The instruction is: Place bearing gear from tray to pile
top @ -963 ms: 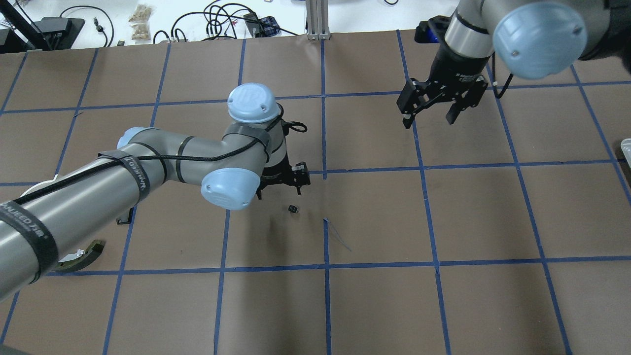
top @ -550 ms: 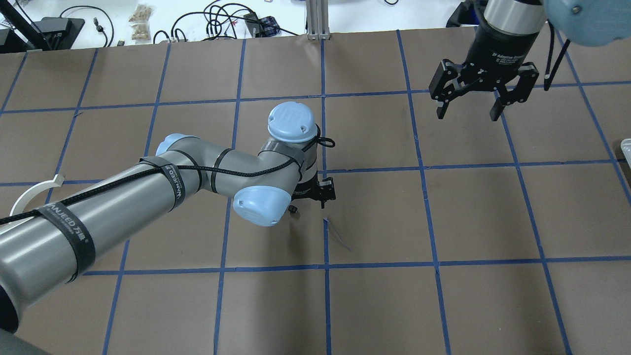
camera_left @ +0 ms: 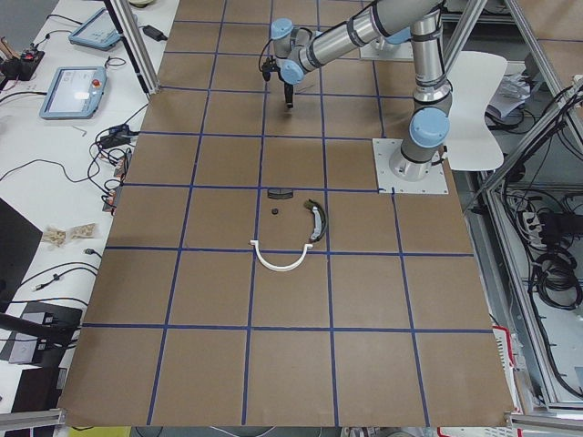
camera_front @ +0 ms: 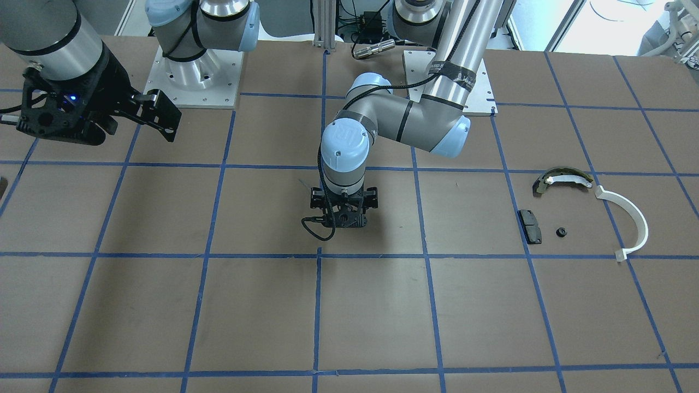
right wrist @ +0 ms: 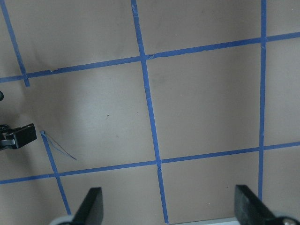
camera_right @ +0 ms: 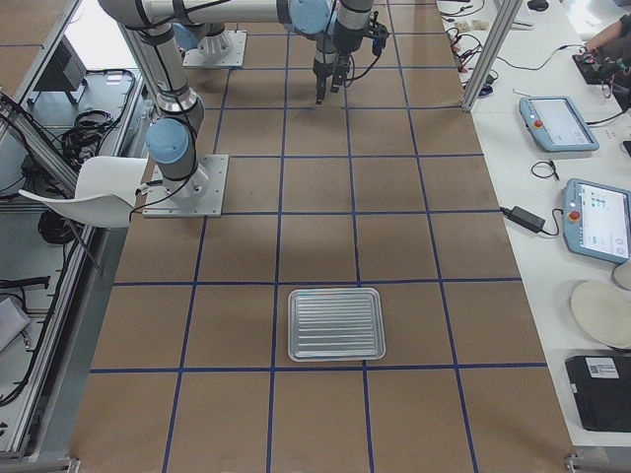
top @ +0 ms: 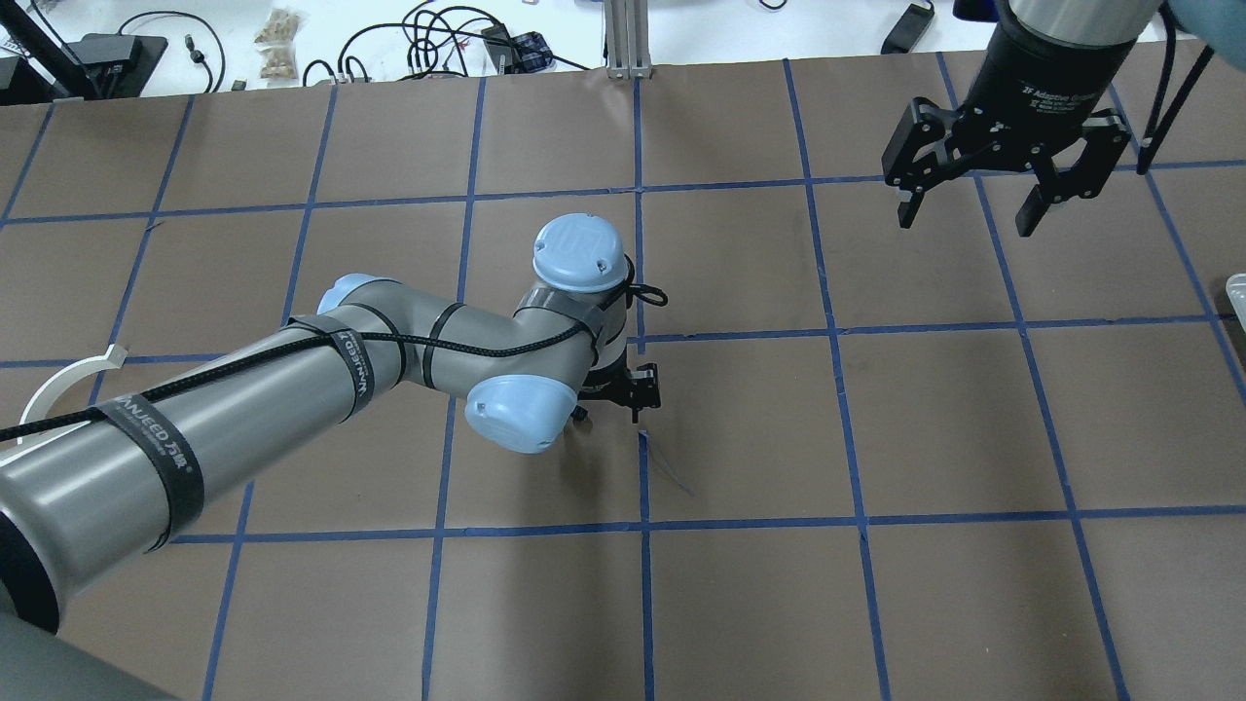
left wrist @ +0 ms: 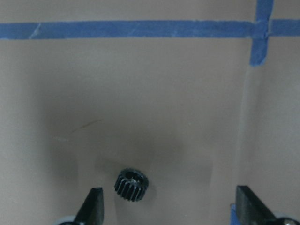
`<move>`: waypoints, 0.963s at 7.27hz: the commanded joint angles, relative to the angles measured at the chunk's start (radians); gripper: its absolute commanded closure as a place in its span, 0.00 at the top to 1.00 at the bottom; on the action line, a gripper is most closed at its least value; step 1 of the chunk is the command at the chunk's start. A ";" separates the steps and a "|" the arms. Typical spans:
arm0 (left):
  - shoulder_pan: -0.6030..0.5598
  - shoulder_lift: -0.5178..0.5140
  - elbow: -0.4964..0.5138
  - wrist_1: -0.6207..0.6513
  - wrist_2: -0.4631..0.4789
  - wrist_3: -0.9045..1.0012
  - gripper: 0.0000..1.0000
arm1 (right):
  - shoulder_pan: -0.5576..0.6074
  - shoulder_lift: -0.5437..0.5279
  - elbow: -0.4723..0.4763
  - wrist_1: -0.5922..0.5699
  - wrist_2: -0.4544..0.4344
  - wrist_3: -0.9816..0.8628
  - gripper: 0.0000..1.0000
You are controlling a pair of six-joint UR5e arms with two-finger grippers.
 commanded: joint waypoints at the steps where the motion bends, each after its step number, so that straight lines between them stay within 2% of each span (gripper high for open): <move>1: 0.013 -0.003 0.000 0.009 -0.001 0.000 0.73 | -0.003 -0.008 0.056 -0.018 0.001 0.007 1.00; 2: 0.014 -0.005 -0.003 0.009 0.000 -0.003 0.34 | -0.002 -0.014 0.100 -0.093 -0.038 0.010 1.00; 3: 0.014 -0.005 -0.003 0.009 0.000 -0.008 0.08 | -0.002 -0.043 0.117 -0.105 -0.063 0.011 1.00; 4: 0.014 -0.005 -0.001 0.009 -0.001 -0.011 0.00 | -0.002 -0.064 0.116 -0.106 -0.052 0.014 1.00; 7: 0.032 0.009 0.011 0.008 0.003 -0.022 0.00 | 0.024 -0.090 0.116 -0.102 -0.026 0.080 1.00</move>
